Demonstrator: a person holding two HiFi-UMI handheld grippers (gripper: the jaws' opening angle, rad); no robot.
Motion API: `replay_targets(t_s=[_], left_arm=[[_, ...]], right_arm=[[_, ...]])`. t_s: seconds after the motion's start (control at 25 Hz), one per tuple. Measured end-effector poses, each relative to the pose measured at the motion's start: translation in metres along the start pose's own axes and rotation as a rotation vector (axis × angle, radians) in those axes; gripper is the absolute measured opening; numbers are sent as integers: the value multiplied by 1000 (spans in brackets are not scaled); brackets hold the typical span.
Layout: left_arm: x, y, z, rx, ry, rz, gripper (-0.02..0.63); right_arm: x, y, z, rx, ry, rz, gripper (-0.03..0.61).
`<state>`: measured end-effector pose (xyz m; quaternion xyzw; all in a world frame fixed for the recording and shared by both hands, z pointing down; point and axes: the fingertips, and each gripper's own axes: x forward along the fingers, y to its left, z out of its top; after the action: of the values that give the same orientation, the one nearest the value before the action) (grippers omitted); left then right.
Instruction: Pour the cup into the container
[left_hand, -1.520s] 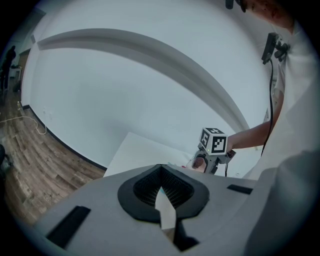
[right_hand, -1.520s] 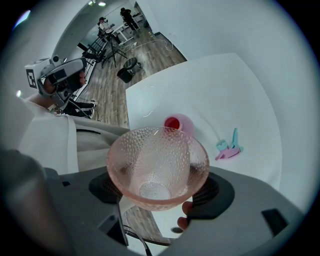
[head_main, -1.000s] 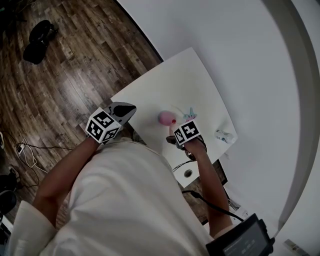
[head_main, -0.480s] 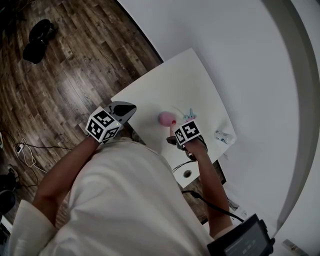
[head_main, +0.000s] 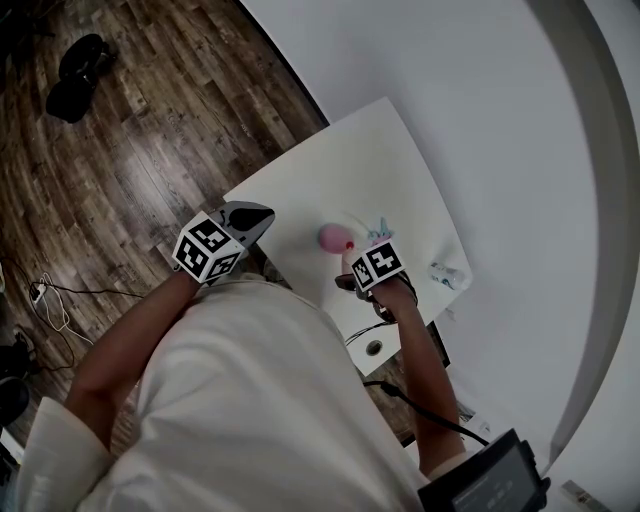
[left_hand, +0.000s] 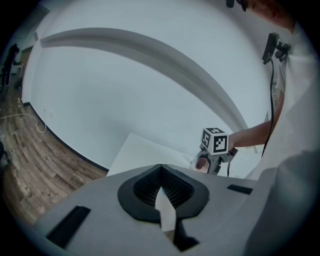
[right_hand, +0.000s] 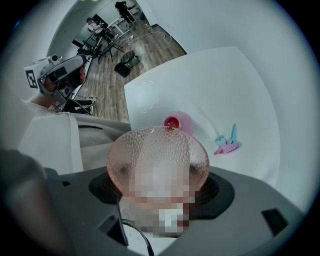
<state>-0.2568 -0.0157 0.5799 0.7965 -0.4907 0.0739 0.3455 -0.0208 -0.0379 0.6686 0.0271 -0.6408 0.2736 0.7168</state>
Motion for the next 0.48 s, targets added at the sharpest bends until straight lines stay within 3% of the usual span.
replay_targets(t_s=[0.48], left_arm=[[2, 3, 1, 0, 0, -7, 9]], right_arm=[[-1, 2, -1, 8, 20, 5, 379]])
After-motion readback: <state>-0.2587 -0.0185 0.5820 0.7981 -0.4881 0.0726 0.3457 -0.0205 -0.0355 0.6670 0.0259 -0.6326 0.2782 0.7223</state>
